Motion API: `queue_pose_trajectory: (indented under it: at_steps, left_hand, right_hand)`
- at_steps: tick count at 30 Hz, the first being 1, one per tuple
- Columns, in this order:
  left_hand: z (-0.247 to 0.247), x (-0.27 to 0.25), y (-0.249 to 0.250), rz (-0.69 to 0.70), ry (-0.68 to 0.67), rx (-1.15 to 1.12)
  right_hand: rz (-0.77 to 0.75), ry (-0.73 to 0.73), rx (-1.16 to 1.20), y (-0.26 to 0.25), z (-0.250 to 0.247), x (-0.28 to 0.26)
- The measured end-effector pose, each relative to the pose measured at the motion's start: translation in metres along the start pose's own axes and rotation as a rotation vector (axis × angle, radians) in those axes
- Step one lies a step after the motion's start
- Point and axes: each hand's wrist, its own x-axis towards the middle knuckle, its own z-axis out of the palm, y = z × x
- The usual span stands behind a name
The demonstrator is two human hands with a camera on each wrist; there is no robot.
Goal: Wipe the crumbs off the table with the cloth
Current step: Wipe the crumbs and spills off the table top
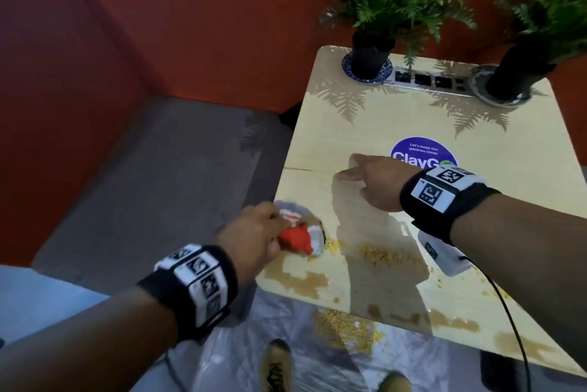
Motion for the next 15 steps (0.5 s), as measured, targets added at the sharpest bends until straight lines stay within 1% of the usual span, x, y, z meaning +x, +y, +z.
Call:
queue_pose_trajectory:
  at_steps: [2,3,4,6,7,8,9,11,13,14,15]
  left_hand:
    - [0.003,-0.016,0.005,-0.008,-0.051,-0.006]
    - [-0.002,-0.02,0.009,-0.033,-0.061,-0.025]
    - [-0.008,-0.02,0.01,-0.067,-0.02,-0.057]
    - [-0.019,-0.012,0.007,-0.137,0.107,-0.104]
    - [-0.021,-0.009,0.007,-0.169,0.131,-0.098]
    - [-0.017,-0.009,0.007,-0.179,0.126,-0.09]
    - [-0.012,-0.013,0.011,-0.191,0.093,-0.082]
    - [0.003,-0.028,0.017,-0.236,0.072,-0.075]
    - [0.016,-0.045,0.019,-0.294,0.076,-0.062]
    - [0.022,-0.053,0.02,-0.292,0.097,-0.059]
    - [0.025,-0.06,0.026,-0.303,0.086,-0.077]
  right_hand:
    - [-0.02,0.004,0.014,0.003,0.0,0.0]
    - [-0.028,0.002,0.025,0.005,-0.001,0.0]
    - [-0.035,0.004,0.038,0.007,-0.002,-0.001]
    - [-0.035,0.027,0.065,0.013,-0.005,-0.002]
    - [-0.032,0.039,0.076,0.016,-0.005,-0.003]
    - [-0.031,0.047,0.083,0.018,-0.005,-0.004]
    - [-0.032,0.048,0.086,0.019,-0.005,-0.005]
    - [-0.039,0.034,0.085,0.018,-0.003,-0.008]
    - [-0.044,0.017,0.083,0.017,0.0,-0.011]
    - [-0.047,0.013,0.077,0.017,0.001,-0.011]
    - [-0.049,0.01,0.07,0.017,0.001,-0.012]
